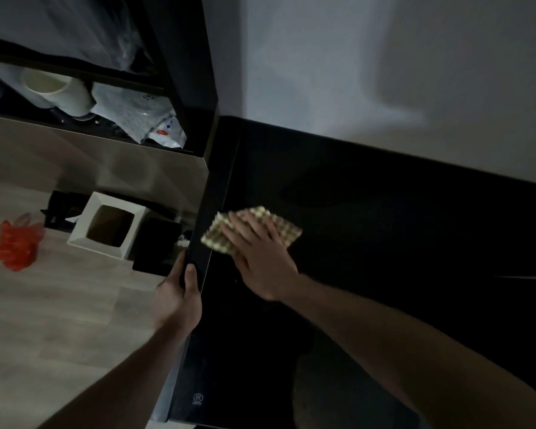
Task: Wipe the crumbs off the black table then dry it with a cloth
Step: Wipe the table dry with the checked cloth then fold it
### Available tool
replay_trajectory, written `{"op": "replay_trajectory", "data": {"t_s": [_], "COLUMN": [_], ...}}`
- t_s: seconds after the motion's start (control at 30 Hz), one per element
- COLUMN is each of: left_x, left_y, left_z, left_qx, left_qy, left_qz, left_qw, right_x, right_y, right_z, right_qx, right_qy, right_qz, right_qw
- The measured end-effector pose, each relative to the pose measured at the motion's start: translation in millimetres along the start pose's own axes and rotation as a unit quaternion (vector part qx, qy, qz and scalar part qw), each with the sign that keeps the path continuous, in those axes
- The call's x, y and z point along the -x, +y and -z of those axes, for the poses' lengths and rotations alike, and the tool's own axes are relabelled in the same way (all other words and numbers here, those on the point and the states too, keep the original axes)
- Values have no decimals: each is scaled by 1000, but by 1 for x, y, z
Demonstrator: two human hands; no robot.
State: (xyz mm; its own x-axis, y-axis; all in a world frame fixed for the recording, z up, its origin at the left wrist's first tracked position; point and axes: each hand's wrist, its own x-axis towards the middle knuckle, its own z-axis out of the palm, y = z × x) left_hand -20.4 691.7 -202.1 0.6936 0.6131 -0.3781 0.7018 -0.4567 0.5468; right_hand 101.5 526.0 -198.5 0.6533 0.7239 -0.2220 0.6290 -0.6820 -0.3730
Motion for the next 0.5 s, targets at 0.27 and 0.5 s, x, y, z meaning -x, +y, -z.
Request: {"op": "replay_trajectory", "data": {"t_s": [0.27,0.5], "left_x": [3,0], "left_y": [4,-1], "left_z": [7,2], "left_qx": [29,51], "left_qy": [-12,-18], "left_qz": [3,2], "left_qw": [999,999], "right_x": [111,8], "right_y": [-35,8], "right_z": [-25,7], "right_qx": [-21,32], "right_qy": [-84,-19], "right_qz": [45,-15], "right_qw": [995,999]}}
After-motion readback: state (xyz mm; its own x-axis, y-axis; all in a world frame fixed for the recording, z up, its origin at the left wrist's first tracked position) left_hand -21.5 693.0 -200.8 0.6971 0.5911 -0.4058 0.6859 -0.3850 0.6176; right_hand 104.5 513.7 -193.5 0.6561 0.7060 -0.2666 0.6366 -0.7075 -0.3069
